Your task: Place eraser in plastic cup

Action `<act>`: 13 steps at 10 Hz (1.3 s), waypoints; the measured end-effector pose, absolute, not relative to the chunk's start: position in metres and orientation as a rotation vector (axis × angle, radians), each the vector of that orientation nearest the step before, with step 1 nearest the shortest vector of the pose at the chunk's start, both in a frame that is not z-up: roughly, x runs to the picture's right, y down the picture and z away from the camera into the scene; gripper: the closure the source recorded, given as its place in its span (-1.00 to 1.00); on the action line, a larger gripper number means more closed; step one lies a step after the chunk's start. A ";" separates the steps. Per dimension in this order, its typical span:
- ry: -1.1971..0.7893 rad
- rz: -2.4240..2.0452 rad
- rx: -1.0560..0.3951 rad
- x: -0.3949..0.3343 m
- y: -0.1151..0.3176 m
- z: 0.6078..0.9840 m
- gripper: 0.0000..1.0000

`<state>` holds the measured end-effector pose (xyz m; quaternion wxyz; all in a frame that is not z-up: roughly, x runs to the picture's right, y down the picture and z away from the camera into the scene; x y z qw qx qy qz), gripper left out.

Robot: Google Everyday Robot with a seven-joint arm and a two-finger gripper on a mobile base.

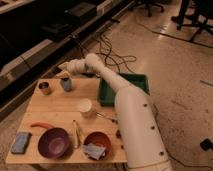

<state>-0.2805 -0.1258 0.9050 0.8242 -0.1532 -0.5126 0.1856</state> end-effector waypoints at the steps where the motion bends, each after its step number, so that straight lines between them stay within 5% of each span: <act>1: -1.094 0.405 -0.335 -0.279 -0.124 0.905 1.00; 13: -1.169 0.428 -0.387 -0.270 -0.119 0.914 1.00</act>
